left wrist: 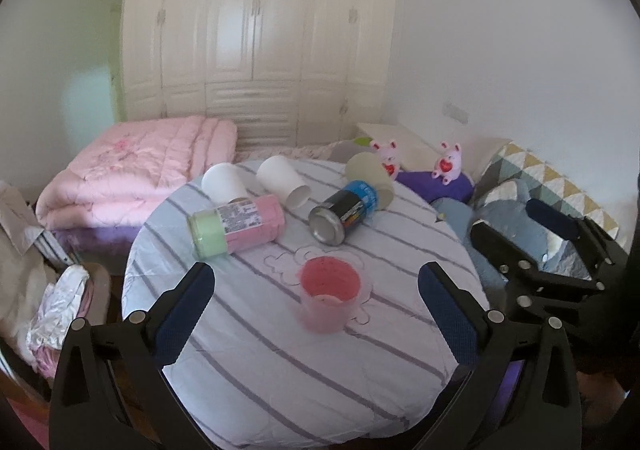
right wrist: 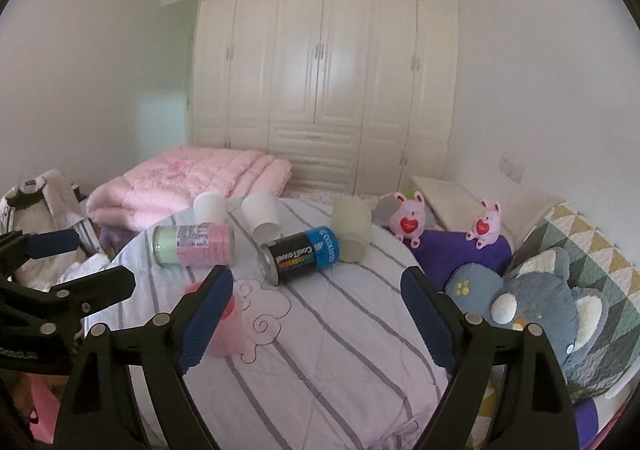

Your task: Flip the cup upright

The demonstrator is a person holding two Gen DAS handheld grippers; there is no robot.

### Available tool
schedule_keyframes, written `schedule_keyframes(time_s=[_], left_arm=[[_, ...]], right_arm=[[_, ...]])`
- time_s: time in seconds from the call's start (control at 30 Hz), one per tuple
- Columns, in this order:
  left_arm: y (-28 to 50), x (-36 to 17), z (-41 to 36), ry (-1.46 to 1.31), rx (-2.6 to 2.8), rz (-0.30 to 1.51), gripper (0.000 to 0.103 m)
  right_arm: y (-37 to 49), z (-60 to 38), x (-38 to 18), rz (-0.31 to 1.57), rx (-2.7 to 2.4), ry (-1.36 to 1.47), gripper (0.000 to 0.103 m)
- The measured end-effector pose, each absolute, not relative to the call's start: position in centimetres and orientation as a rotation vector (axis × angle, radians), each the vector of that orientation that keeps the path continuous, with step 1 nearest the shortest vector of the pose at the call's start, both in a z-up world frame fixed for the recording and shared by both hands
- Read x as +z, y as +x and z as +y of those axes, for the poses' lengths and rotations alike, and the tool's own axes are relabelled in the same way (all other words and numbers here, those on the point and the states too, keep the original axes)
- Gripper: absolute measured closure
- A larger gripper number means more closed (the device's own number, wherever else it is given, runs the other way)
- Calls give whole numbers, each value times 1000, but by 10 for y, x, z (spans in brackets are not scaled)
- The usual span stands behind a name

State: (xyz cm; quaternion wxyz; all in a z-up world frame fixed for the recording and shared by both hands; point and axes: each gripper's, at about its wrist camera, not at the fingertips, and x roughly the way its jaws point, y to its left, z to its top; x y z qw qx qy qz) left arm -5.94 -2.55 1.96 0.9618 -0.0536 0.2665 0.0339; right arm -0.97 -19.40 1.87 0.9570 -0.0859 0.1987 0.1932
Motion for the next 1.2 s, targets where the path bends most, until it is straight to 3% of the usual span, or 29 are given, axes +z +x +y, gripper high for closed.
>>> schedule_keyframes(time_s=[1.2], left_arm=[[-44, 21, -54, -17, 198, 527, 0]], right_arm=[[6, -212, 5, 438, 391, -126, 16]])
